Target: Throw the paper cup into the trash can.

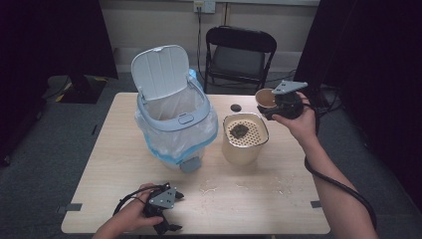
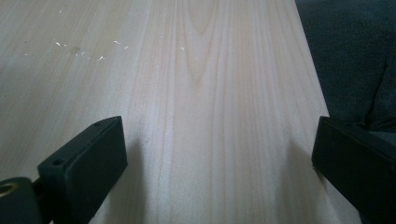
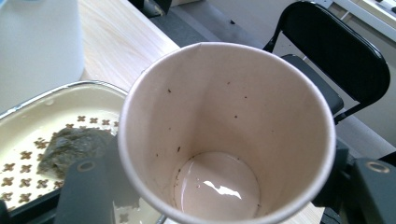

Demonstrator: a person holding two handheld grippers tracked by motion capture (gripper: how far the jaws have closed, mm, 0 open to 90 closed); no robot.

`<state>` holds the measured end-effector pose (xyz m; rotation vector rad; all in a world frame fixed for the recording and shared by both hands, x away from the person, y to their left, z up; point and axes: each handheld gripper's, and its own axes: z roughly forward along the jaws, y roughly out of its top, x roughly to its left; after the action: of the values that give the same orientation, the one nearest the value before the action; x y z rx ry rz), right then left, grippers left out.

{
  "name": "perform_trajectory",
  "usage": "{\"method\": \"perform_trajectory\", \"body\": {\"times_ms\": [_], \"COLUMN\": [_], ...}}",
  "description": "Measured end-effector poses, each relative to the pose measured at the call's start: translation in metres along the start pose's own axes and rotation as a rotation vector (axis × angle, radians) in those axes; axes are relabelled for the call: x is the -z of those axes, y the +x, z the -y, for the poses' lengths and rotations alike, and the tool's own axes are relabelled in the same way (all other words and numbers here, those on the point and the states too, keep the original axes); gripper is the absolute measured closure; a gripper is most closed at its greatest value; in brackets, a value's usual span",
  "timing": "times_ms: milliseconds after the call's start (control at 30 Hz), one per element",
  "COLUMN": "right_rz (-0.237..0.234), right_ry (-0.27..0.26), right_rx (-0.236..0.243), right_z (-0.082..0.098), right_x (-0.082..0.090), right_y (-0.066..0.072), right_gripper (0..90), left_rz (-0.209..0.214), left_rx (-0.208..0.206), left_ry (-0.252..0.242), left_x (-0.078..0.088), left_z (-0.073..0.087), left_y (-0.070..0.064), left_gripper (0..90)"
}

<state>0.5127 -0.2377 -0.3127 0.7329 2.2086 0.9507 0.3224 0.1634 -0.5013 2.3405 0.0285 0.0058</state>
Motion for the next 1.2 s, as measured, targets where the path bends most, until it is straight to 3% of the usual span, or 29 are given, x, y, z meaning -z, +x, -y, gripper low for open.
{"method": "perform_trajectory", "body": {"times_ms": [433, 600, 1200], "right_rz": [-0.066, -0.108, -0.178], "right_ry": [-0.031, -0.060, -0.072], "right_rx": [-0.048, -0.092, -0.092], "right_z": [-0.017, -0.023, -0.049], "right_x": [-0.001, 0.000, 0.004], "right_y": [0.010, 0.010, 0.021], "right_gripper": [30.0, 29.8, 29.7], "left_rz": [0.000, 0.001, 0.002], "left_rx": [-0.001, -0.001, 0.007], "left_ry": [0.001, -0.001, -0.005], "left_x": [0.000, 0.000, -0.001], "left_z": [0.000, 0.000, 0.000], "left_y": [0.000, 0.000, -0.001], "left_gripper": [2.3, 2.3, 2.1]}}
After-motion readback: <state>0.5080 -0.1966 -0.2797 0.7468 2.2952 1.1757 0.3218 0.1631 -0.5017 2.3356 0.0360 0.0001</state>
